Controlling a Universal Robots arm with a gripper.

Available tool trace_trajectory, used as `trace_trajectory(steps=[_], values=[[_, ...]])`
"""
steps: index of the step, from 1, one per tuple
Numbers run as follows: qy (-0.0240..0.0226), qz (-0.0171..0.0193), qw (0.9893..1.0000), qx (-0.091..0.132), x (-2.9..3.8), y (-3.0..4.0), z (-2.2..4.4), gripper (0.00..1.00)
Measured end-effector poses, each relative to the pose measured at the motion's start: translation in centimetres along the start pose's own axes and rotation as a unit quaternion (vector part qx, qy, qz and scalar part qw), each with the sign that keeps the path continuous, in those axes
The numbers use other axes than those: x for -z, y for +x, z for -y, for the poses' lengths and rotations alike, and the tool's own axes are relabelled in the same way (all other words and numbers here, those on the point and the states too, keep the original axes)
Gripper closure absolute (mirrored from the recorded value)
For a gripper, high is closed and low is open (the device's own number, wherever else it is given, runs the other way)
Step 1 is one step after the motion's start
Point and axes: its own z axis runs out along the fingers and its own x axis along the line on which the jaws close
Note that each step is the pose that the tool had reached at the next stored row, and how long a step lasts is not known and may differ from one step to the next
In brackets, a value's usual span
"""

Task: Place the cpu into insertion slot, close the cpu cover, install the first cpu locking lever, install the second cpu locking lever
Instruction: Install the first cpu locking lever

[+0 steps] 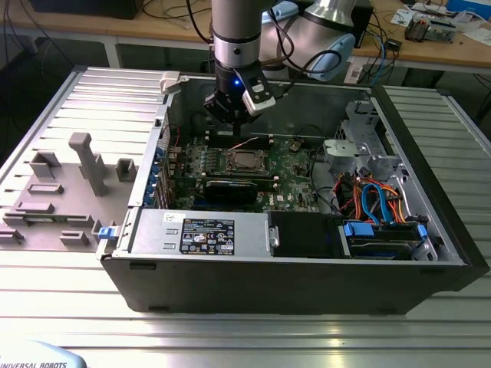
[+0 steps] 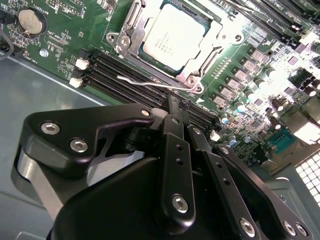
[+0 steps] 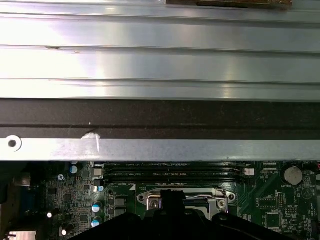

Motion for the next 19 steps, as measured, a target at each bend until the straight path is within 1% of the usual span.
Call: trace_trajectory(steps=[7,13,16,19], values=[[0.0000,0.0000,1.0000,0.000,0.00,-0.01,0.00,0.89],[-0.0001,-0.0001,1.0000,0.001,-0.22,-0.50,-0.02,0.89],[-0.0001,-0.0004,1.0000,0.005,-0.38,-0.64,-0.09,0.89],[0.0000,-0.0007,1.0000,0.009,-0.57,-0.97,-0.20,0.89]])
